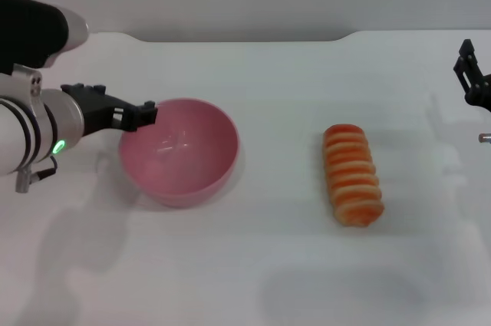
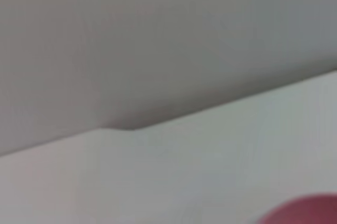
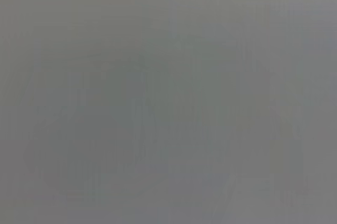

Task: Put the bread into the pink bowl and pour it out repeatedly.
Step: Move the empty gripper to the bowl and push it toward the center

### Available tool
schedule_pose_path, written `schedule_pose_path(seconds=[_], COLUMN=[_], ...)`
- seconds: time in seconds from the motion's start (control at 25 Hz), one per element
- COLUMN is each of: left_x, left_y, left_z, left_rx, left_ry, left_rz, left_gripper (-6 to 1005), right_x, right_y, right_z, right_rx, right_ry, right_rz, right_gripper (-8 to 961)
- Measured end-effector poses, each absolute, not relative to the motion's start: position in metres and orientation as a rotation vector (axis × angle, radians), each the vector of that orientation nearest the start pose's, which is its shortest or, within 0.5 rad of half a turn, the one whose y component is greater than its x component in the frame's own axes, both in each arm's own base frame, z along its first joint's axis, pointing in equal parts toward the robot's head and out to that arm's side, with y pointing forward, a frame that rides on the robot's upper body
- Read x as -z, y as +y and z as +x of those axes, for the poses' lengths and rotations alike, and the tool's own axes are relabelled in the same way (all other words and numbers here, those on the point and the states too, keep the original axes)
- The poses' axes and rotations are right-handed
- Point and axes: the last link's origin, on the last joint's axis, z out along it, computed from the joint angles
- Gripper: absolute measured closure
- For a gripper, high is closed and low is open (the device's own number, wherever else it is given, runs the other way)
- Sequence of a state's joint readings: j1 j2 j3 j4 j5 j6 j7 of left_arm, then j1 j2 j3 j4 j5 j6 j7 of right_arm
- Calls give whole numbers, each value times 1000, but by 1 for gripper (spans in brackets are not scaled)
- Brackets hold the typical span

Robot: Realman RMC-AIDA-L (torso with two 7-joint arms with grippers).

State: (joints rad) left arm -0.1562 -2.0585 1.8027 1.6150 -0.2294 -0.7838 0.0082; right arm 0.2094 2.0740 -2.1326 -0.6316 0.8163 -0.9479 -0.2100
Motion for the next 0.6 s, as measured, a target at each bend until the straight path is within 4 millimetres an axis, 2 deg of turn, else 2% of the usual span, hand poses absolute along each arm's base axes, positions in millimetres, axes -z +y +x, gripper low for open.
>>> schedule_pose_path(seconds=[0.6], left_x=[25], left_y=[334], left_z=[-217], left_rx=[-45], left_ry=[-958], left_rz=[-2057], left_gripper=[195], right_x=[23], right_y=[321], right_z=[304], right_rx=[-620], right_ry=[551], right_rz=[-1514], right_gripper=[243])
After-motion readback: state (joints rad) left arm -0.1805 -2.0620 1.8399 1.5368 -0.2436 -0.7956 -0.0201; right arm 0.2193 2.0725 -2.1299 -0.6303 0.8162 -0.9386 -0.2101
